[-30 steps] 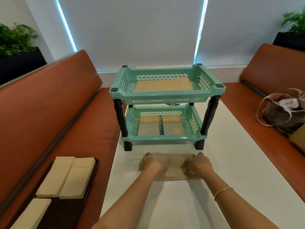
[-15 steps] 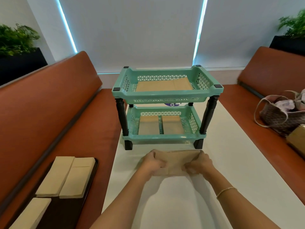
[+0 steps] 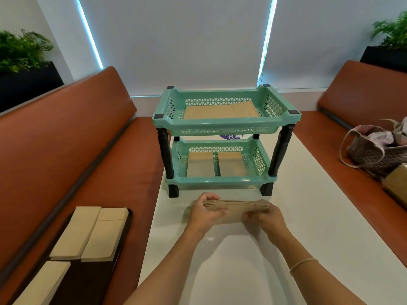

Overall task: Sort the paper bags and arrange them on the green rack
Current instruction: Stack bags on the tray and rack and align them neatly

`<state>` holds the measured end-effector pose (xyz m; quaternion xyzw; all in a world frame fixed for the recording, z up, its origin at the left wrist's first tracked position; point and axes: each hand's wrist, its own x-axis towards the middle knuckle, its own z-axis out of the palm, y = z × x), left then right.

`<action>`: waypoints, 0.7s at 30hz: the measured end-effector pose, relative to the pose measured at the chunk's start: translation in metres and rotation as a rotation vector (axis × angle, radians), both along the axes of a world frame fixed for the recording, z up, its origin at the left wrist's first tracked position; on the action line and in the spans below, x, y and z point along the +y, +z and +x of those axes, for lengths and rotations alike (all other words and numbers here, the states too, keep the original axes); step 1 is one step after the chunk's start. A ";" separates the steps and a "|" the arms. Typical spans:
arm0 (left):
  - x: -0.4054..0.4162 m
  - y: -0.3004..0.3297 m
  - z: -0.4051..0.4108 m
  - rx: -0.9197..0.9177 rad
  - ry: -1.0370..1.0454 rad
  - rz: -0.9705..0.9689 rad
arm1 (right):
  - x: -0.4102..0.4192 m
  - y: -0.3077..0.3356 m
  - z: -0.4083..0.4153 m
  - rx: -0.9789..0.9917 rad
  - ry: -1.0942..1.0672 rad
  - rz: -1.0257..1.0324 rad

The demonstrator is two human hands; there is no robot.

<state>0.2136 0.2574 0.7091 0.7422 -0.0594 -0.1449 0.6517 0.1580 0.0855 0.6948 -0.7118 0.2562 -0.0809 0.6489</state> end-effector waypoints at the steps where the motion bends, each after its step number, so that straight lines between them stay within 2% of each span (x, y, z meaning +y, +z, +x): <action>1: 0.000 0.002 0.000 -0.008 -0.006 -0.001 | 0.000 0.001 0.001 -0.014 -0.005 0.007; 7: 0.002 0.004 0.005 0.007 -0.033 -0.018 | -0.005 0.003 0.005 -0.014 0.018 0.002; 13: 0.014 0.009 0.019 -0.016 -0.077 0.139 | -0.013 0.006 0.007 0.053 0.081 -0.167; 17: 0.017 0.035 0.036 -0.187 -0.351 0.438 | -0.019 0.037 0.011 -0.023 0.184 -0.128; 19: 0.007 0.040 0.036 -0.278 -0.466 0.600 | -0.018 0.051 0.015 -0.041 0.270 -0.187; 21: -0.002 0.040 0.033 -0.295 -0.448 0.645 | -0.013 0.063 0.017 -0.058 0.301 -0.217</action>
